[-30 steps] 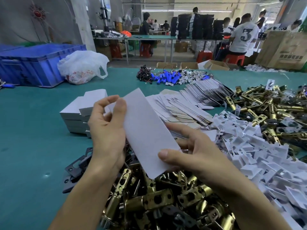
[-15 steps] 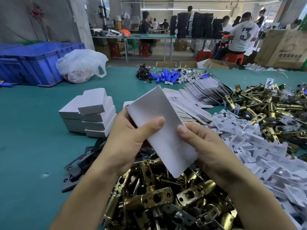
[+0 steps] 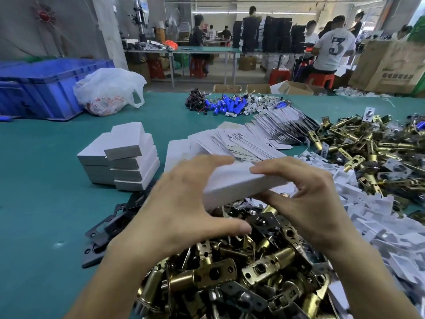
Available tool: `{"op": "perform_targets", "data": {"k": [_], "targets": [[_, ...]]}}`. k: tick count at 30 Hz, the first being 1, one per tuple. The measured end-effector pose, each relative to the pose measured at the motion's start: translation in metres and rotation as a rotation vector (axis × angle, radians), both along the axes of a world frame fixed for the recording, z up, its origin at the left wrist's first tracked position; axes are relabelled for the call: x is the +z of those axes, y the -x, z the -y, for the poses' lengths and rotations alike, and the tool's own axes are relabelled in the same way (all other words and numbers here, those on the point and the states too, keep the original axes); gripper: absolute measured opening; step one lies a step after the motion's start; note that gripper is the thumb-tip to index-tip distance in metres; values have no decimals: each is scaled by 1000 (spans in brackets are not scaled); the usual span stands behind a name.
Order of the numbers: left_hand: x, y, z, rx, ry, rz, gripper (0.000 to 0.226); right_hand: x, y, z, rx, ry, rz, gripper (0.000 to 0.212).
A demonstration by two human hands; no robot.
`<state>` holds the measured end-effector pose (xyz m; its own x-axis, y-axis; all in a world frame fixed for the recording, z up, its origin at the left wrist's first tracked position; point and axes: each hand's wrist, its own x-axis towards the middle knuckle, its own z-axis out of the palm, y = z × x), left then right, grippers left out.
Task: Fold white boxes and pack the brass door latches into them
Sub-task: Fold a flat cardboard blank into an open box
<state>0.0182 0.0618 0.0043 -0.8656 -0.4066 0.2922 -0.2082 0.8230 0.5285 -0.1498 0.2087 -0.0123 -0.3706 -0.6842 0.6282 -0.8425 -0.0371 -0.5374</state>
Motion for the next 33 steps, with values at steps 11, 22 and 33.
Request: {"op": "perform_targets", "data": {"k": [11, 22, 33], "targets": [[-8, 7, 3, 93, -80, -4, 82, 3, -16, 6, 79, -26, -112, 61], [-20, 9, 10, 192, -70, -288, 104, 8, -4, 3, -96, 113, 456, 16], [-32, 13, 17, 87, -1, -268, 85, -41, 21, 9, -571, -701, 366, 58]]}}
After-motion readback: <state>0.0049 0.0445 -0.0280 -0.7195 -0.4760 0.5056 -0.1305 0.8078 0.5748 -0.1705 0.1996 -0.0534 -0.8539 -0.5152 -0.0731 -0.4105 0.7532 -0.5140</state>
